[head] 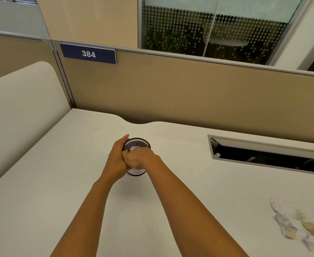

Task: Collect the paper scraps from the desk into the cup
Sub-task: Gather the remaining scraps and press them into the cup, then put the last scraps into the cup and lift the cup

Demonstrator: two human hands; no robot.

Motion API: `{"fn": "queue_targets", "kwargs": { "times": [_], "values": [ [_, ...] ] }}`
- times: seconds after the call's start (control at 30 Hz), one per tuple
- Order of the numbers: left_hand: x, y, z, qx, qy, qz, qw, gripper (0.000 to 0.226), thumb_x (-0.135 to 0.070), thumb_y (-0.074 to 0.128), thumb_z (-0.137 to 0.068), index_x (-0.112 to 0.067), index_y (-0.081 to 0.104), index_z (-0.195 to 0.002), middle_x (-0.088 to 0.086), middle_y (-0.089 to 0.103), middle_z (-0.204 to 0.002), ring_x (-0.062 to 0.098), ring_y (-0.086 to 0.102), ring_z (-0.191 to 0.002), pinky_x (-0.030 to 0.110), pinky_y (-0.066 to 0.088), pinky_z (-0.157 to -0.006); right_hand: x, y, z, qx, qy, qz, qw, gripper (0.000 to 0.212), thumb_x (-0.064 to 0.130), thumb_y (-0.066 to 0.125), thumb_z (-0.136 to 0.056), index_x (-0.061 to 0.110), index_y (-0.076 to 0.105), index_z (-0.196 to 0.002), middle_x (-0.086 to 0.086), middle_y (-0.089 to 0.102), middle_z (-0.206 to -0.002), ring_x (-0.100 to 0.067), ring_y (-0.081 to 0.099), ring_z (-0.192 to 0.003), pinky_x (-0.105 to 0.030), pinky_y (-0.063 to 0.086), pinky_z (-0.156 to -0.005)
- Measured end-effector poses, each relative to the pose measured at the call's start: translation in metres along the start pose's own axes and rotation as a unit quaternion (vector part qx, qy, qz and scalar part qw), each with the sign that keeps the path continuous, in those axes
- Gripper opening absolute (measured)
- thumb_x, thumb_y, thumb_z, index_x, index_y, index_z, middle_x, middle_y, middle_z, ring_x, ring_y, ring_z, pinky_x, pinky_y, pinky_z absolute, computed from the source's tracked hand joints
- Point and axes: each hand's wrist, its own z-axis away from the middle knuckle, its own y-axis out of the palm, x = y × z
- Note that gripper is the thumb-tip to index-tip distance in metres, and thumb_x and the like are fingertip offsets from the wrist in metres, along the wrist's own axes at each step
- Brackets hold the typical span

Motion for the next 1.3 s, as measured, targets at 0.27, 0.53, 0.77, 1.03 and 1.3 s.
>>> {"fn": "queue_targets", "kwargs": {
  "times": [0.27,0.53,0.77,1.03,1.3],
  "values": [
    [-0.002,0.002,0.001,0.003,0.0,0.005,1.0,0.081,-0.004,0.074,-0.073,-0.022,0.034,-0.141,0.0,0.04,-0.144,0.007,0.042,-0.116,0.024,0.038,-0.096,0.0,-0.005,0.011,-0.029,-0.057,0.056,0.996,0.051,0.03,0.017,-0.101,0.004,0.047,-0.133,-0.022,0.044,-0.141,-0.033,0.044,-0.127,-0.041,0.037,-0.103],
    [-0.007,0.0,0.003,0.014,-0.011,-0.028,0.999,0.093,-0.02,0.085,-0.062,-0.025,0.034,-0.139,-0.001,0.044,-0.141,0.015,0.049,-0.12,0.033,0.043,-0.099,-0.011,-0.018,0.035,-0.171,-0.102,0.026,0.98,0.03,0.011,0.049,-0.092,0.01,0.059,-0.121,-0.01,0.063,-0.118,-0.029,0.06,-0.106,-0.038,0.051,-0.091],
    [-0.027,0.005,0.026,-0.013,0.012,-0.139,0.99,0.082,-0.028,0.077,-0.073,-0.017,0.033,-0.141,0.005,0.04,-0.146,0.025,0.04,-0.132,0.039,0.038,-0.106,-0.057,-0.012,0.074,-0.334,-0.133,-0.064,0.931,0.031,0.0,0.044,-0.09,0.009,0.066,-0.109,-0.01,0.066,-0.112,-0.025,0.06,-0.101,-0.034,0.051,-0.085],
    [-0.059,0.035,0.089,-0.037,0.054,-0.178,0.982,0.063,-0.021,0.069,-0.082,-0.013,0.039,-0.138,0.007,0.041,-0.145,0.025,0.04,-0.133,0.04,0.038,-0.11,-0.128,0.011,0.141,-0.345,-0.066,-0.074,0.933,0.029,0.003,0.046,-0.093,0.011,0.066,-0.112,-0.007,0.065,-0.114,-0.022,0.061,-0.103,-0.029,0.05,-0.086],
    [-0.059,0.104,0.178,0.076,0.075,-0.225,0.968,0.042,-0.027,0.052,-0.093,-0.017,0.048,-0.134,0.003,0.039,-0.147,0.018,0.032,-0.138,0.03,0.024,-0.114,-0.214,0.052,0.206,-0.29,0.018,-0.064,0.955,0.031,0.009,0.042,-0.095,0.017,0.063,-0.118,-0.004,0.064,-0.118,-0.021,0.061,-0.103,-0.029,0.049,-0.082]
  ]
}}
